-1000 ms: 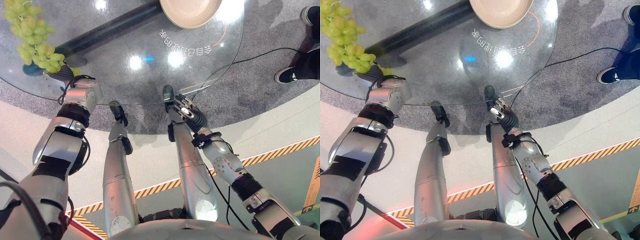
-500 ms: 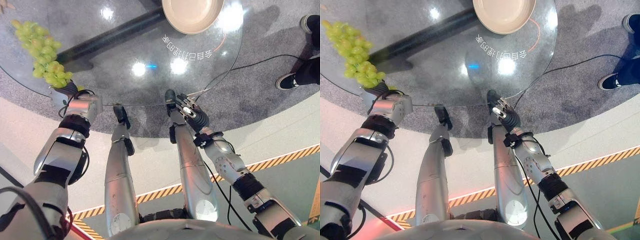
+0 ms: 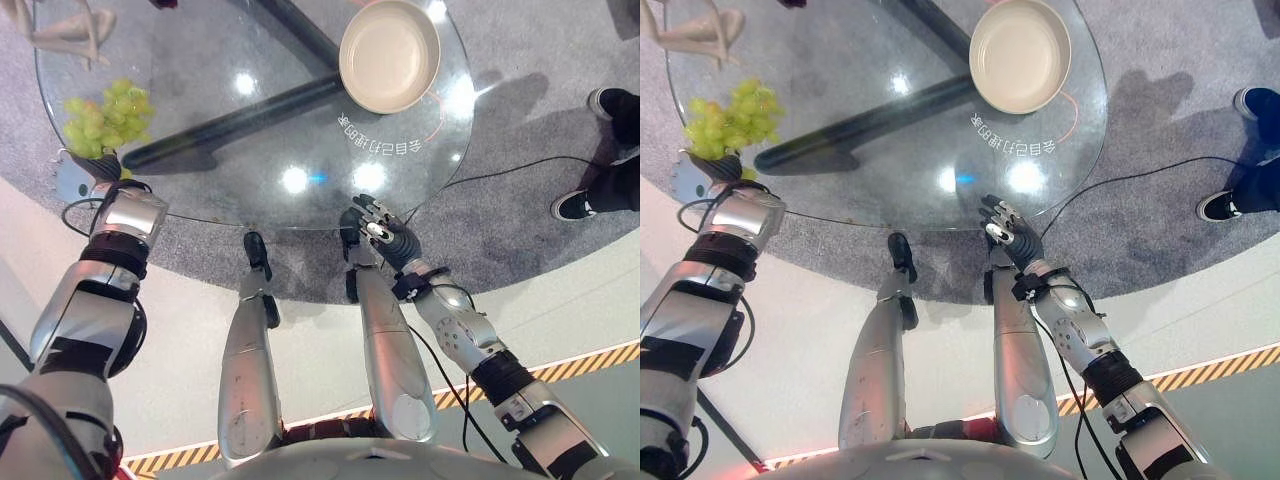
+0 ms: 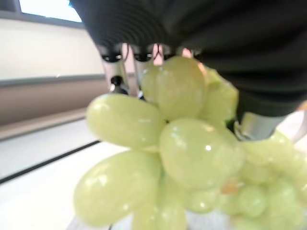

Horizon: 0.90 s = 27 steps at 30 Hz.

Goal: Pick up fruits into the plate

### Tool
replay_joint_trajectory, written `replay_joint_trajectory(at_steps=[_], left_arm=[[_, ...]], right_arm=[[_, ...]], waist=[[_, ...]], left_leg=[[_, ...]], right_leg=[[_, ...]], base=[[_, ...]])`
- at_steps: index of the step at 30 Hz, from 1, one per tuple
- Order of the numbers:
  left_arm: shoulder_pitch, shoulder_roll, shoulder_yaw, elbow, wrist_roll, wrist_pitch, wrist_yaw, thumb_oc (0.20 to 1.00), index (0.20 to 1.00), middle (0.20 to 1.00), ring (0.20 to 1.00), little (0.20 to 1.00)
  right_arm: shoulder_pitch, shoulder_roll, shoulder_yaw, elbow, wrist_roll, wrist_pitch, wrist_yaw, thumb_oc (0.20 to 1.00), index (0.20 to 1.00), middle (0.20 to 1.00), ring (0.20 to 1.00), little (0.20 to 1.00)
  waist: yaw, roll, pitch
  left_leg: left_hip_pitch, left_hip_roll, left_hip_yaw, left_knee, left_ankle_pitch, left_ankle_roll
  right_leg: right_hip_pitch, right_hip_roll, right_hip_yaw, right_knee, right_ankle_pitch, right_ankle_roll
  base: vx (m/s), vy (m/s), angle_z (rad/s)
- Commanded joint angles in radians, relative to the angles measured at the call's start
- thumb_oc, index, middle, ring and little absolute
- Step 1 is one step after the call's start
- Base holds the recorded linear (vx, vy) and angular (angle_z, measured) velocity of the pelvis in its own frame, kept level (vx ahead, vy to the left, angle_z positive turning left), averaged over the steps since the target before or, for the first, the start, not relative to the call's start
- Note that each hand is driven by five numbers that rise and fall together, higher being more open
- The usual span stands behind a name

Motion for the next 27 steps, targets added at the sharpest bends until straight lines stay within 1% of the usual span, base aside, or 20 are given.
replay_joint_trajectory(at_steps=[1, 7, 9, 10, 12, 13, 15, 16, 18, 19, 20, 21, 23, 24, 25, 26, 27], left_arm=[[0.017, 0.093, -0.001, -0.018, 0.17, -0.034, -0.026, 0.2, 0.2, 0.2, 0.2, 0.2], [0.034, 0.167, -0.012, -0.086, 0.31, -0.1, -0.116, 0.2, 0.2, 0.2, 0.2, 0.2], [0.043, 0.188, -0.009, -0.104, 0.362, -0.136, -0.14, 0.2, 0.2, 0.2, 0.2, 0.2], [0.059, 0.206, -0.011, -0.132, 0.402, -0.165, -0.157, 0.2, 0.2, 0.2, 0.2, 0.2], [0.074, 0.223, -0.012, -0.159, 0.443, -0.189, -0.176, 0.2, 0.2, 0.2, 0.2, 0.2], [0.091, 0.236, -0.013, -0.176, 0.498, -0.225, -0.191, 0.2, 0.2, 0.2, 0.2, 0.2], [0.111, 0.265, -0.021, -0.214, 0.568, -0.27, -0.22, 0.2, 0.2, 0.2, 0.2, 0.2], [0.118, 0.274, -0.023, -0.226, 0.581, -0.28, -0.229, 0.2, 0.2, 0.2, 0.2, 0.2], [0.148, 0.326, -0.03, -0.296, 0.673, -0.336, -0.293, 0.2, 0.2, 0.2, 0.2, 0.2], [0.154, 0.34, -0.033, -0.312, 0.686, -0.346, -0.301, 0.2, 0.2, 0.2, 0.2, 0.2], [0.167, 0.357, -0.03, -0.333, 0.719, -0.372, -0.322, 0.2, 0.2, 0.2, 0.2, 0.2], [0.194, 0.391, -0.03, -0.379, 0.772, -0.42, -0.356, 0.2, 0.2, 0.2, 0.2, 0.2], [0.22, 0.424, -0.021, -0.425, 0.828, -0.469, -0.391, 0.2, 0.2, 0.2, 0.2, 0.2], [0.225, 0.446, -0.026, -0.453, 0.84, -0.479, -0.409, 0.2, 0.2, 0.2, 0.2, 0.2], [0.243, 0.466, -0.024, -0.481, 0.86, -0.506, -0.421, 0.2, 0.2, 0.2, 0.2, 0.2], [0.259, 0.497, -0.027, -0.524, 0.893, -0.561, -0.445, 0.2, 0.2, 0.2, 0.2, 0.2], [0.265, 0.506, -0.025, -0.539, 0.903, -0.575, -0.451, 0.2, 0.2, 0.2, 0.2, 0.2]], right_arm=[[0.079, -0.021, -0.033, -0.072, -0.019, -0.015, 0.047, 1.0, 1.0, 1.0, 1.0, 1.0], [0.097, -0.03, -0.06, -0.069, -0.044, -0.012, 0.071, 1.0, 1.0, 1.0, 1.0, 1.0], [0.097, -0.036, -0.073, -0.072, -0.059, -0.012, 0.075, 1.0, 1.0, 1.0, 1.0, 1.0], [0.097, -0.043, -0.083, -0.075, -0.073, -0.019, 0.082, 1.0, 1.0, 1.0, 1.0, 1.0], [0.098, -0.048, -0.093, -0.083, -0.078, -0.021, 0.089, 1.0, 1.0, 1.0, 1.0, 1.0], [0.097, -0.053, -0.104, -0.091, -0.088, -0.026, 0.097, 1.0, 1.0, 1.0, 1.0, 1.0], [0.095, -0.062, -0.12, -0.106, -0.105, -0.033, 0.112, 1.0, 1.0, 1.0, 1.0, 1.0], [0.093, -0.065, -0.126, -0.11, -0.108, -0.029, 0.117, 1.0, 1.0, 1.0, 1.0, 1.0], [0.083, -0.094, -0.163, -0.136, -0.121, -0.009, 0.142, 1.0, 1.0, 1.0, 1.0, 1.0], [0.081, -0.101, -0.172, -0.14, -0.132, -0.007, 0.154, 1.0, 1.0, 1.0, 1.0, 1.0], [0.077, -0.118, -0.185, -0.151, -0.142, 0.003, 0.163, 1.0, 1.0, 1.0, 1.0, 1.0], [0.068, -0.152, -0.211, -0.167, -0.17, 0.012, 0.188, 1.0, 1.0, 1.0, 1.0, 1.0], [0.06, -0.189, -0.232, -0.181, -0.204, 0.016, 0.206, 1.0, 1.0, 1.0, 1.0, 1.0], [0.053, -0.208, -0.243, -0.19, -0.209, 0.03, 0.211, 1.0, 1.0, 1.0, 1.0, 1.0], [0.045, -0.24, -0.257, -0.204, -0.223, 0.044, 0.221, 1.0, 1.0, 1.0, 1.0, 1.0], [0.034, -0.279, -0.27, -0.214, -0.248, 0.062, 0.231, 1.0, 1.0, 1.0, 1.0, 1.0], [0.03, -0.287, -0.272, -0.217, -0.258, 0.065, 0.235, 1.0, 1.0, 1.0, 1.0, 1.0]], waist=[[-0.011, 0.069, -0.015], [-0.004, 0.087, -0.015], [-0.002, 0.093, -0.015], [0.0, 0.096, -0.015], [0.001, 0.096, -0.016], [0.005, 0.097, -0.038], [0.011, 0.095, -0.065], [0.013, 0.094, -0.073], [0.024, 0.091, -0.117], [0.026, 0.09, -0.127], [0.031, 0.087, -0.143], [0.04, 0.085, -0.176], [0.049, 0.083, -0.203], [0.053, 0.082, -0.219], [0.061, 0.079, -0.243], [0.07, 0.077, -0.279], [0.072, 0.077, -0.288]], left_leg=[[0.044, -0.087, -0.006, 0.012, -0.078, 0.049], [0.19, -0.088, -0.01, -0.041, -0.079, 0.045], [0.231, -0.09, -0.012, -0.056, -0.078, 0.044], [0.27, -0.091, -0.014, -0.065, -0.081, 0.044], [0.306, -0.093, -0.016, -0.072, -0.088, 0.043], [0.328, -0.092, -0.017, -0.086, -0.087, 0.041], [0.355, -0.092, -0.019, -0.097, -0.092, 0.04], [0.362, -0.092, -0.02, -0.1, -0.093, 0.04], [0.409, -0.093, -0.021, -0.123, -0.1, 0.038], [0.419, -0.093, -0.021, -0.128, -0.102, 0.038], [0.437, -0.095, -0.023, -0.136, -0.105, 0.039], [0.466, -0.097, -0.025, -0.146, -0.112, 0.041], [0.488, -0.098, -0.027, -0.152, -0.119, 0.045], [0.496, -0.099, -0.028, -0.153, -0.122, 0.046], [0.512, -0.1, -0.031, -0.157, -0.127, 0.048], [0.537, -0.102, -0.034, -0.163, -0.134, 0.052], [0.545, -0.103, -0.035, -0.165, -0.137, 0.053]], right_leg=[[0.116, 0.062, -0.08, -0.042, -0.095, -0.035], [0.26, 0.04, -0.092, -0.083, -0.099, -0.024], [0.306, 0.032, -0.097, -0.106, -0.093, -0.021], [0.35, 0.023, -0.101, -0.123, -0.09, -0.018], [0.393, 0.016, -0.105, -0.139, -0.092, -0.015], [0.423, 0.012, -0.111, -0.166, -0.081, -0.013], [0.46, 0.004, -0.117, -0.192, -0.075, -0.008], [0.472, 0.002, -0.119, -0.201, -0.073, -0.007], [0.538, -0.004, -0.129, -0.249, -0.064, 0.001], [0.551, -0.005, -0.129, -0.259, -0.062, 0.002], [0.576, -0.006, -0.133, -0.276, -0.059, 0.005], [0.612, -0.009, -0.14, -0.297, -0.055, 0.011], [0.641, -0.012, -0.147, -0.312, -0.053, 0.014], [0.652, -0.013, -0.149, -0.317, -0.052, 0.016], [0.672, -0.014, -0.155, -0.327, -0.051, 0.018], [0.701, -0.016, -0.162, -0.339, -0.05, 0.021], [0.71, -0.016, -0.164, -0.344, -0.049, 0.022]], base=[[0.0, 0.045, 0.06], [0.01, 0.071, 0.06], [0.0, 0.072, 0.11], [0.0, 0.059, 0.11], [0.04, 0.033, 0.09], [0.05, 0.014, 0.17], [0.05, 0.003, 0.16], [0.08, -0.011, 0.1], [0.11, -0.031, 0.07], [0.11, -0.032, 0.1], [0.14, -0.027, 0.16], [0.14, -0.023, 0.16], [0.11, -0.022, 0.09], [0.13, -0.031, 0.13], [0.2, -0.037, 0.16], [0.18, -0.028, 0.17], [0.16, -0.023, 0.12]])
